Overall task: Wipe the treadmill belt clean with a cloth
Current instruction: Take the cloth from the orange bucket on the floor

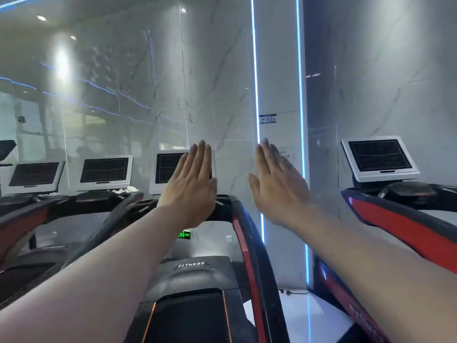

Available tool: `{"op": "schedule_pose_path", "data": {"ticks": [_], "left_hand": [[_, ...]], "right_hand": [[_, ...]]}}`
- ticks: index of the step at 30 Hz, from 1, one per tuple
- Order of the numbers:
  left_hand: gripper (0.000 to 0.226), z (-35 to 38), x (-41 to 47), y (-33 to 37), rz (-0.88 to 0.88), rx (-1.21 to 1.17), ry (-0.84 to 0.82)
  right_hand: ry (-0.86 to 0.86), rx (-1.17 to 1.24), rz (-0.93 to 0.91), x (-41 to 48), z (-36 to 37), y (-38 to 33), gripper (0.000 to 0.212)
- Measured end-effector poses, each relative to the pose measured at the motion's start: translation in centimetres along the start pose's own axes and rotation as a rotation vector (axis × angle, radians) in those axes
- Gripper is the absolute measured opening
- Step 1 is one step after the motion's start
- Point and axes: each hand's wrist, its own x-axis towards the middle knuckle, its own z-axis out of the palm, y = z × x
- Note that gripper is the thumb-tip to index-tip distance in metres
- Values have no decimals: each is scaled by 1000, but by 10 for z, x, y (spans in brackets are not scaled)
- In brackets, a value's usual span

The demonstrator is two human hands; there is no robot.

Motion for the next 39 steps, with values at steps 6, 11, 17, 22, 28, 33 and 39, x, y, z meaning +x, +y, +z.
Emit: {"op": "schedule_pose_path", "data": {"ticks": [6,11,17,22,28,33,39], "left_hand": [[65,49,-2,1,49,-95,-39],[64,85,-10,10,90,-175,-70],[63,137,-28,25,176,-263,-107],[64,182,-51,55,286,-378,-139],[63,213,-87,111,397,-518,-198],[62,218,-118,161,464,-571,-263],[59,222,-159,238,611,-588,-378]], "right_hand": [[-65,5,101,-13,45,-4,65],[-71,-27,169,-33,76,-6,65],[-119,-111,268,-78,105,-1,64],[-184,-219,419,-138,128,10,65],[-275,-313,526,-211,122,27,64],[-354,-343,634,-277,100,42,64],[-495,-434,673,-374,71,60,62]]}}
